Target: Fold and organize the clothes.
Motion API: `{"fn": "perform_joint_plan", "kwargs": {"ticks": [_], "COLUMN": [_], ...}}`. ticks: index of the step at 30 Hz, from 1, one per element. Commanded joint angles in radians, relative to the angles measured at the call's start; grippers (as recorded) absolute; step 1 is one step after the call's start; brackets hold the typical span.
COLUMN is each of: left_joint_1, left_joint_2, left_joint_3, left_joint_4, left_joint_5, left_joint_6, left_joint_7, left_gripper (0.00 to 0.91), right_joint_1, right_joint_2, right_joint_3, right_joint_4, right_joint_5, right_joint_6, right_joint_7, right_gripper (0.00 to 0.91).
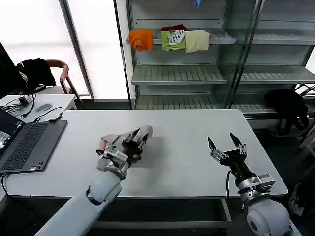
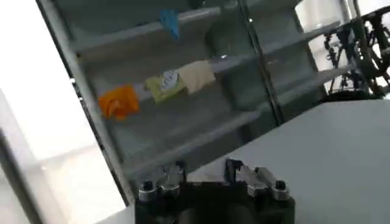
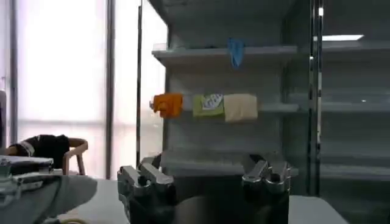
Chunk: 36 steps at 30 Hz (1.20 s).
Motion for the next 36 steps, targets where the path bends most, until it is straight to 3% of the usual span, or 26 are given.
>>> {"fn": "perform_joint_plan", "kwargs": {"ticks": [1,6,10,13,16,20,23,31,33,35,36], "left_joint_1": [-0.166,-0.014,0.196,0.369,0.512,0.589,0.601,0.6,0.6,0.603,0.603], "left_joint_2": [-0.017,0.026,0.052,0.07,0.069,0.009,-0.032,-0.072,-0.073,-0.074,-0.072], "left_joint_3": [0.06,-0.032,-0.196,-0.381,-0.497,-0.533,-0.529,-0.505,-0.503,-0.504,-0.506], "left_joint_4": [-0.195,-0.318,-0.401,-0.414,-0.434,-0.459,-0.456,-0.445,-0.446,-0.447,-0.447], "left_joint_5": [-0.039,-0.041,-0.036,-0.066,-0.052,-0.055,-0.052,-0.034,-0.031,-0.03,-0.03], "left_joint_6": [0.119,0.129,0.125,0.001,-0.012,-0.005,-0.005,-0.003,0.0,0.002,0.002], "left_joint_7": [-0.268,-0.238,-0.203,-0.026,0.089,0.113,0.113,0.119,0.121,0.121,0.121], "left_gripper": [0.907,0.907,0.907,0.907,0.907,0.907,0.907,0.907,0.907,0.907,0.907], "right_joint_1": [0.059,0.134,0.217,0.317,0.435,0.546,0.583,0.619,0.626,0.625,0.624], "right_joint_2": [0.012,0.024,0.052,0.119,0.21,0.302,0.362,0.443,0.461,0.466,0.466], "right_joint_3": [-0.048,-0.09,-0.14,-0.227,-0.355,-0.47,-0.483,-0.488,-0.483,-0.483,-0.482], "right_joint_4": [-0.025,-0.052,-0.11,-0.189,-0.295,-0.427,-0.498,-0.649,-0.686,-0.713,-0.716], "right_joint_5": [0.008,0.039,0.062,0.063,0.093,0.132,0.162,0.124,0.114,0.101,0.099], "right_joint_6": [-0.043,-0.089,-0.137,-0.189,-0.27,-0.396,-0.443,-0.426,-0.419,-0.405,-0.399], "right_joint_7": [-0.005,-0.011,-0.033,-0.031,0.014,0.063,0.075,0.055,0.049,0.041,0.038], "right_gripper": [0.907,0.907,0.907,0.907,0.907,0.907,0.907,0.907,0.796,0.574,0.544]}}
